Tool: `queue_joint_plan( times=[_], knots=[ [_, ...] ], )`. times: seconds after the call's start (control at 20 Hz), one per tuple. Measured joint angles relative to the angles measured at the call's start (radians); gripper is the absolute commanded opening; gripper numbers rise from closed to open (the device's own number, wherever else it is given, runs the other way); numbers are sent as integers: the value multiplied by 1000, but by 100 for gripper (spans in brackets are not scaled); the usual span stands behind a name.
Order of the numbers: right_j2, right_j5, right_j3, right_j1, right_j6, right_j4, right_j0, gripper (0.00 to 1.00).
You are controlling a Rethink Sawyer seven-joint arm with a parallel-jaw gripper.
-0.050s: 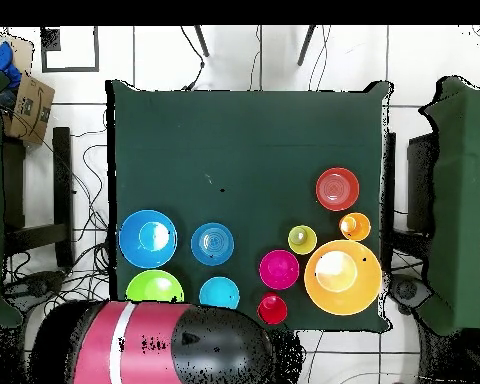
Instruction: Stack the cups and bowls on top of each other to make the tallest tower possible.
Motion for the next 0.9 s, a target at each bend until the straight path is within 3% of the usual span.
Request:
queue_joint_plan(
  times=[0.4,0.9],
  knots=[
    [-1,-44,10,-2,24,-24,29,100],
    [-3,3,26,-192,24,-49,21,100]
  ],
)
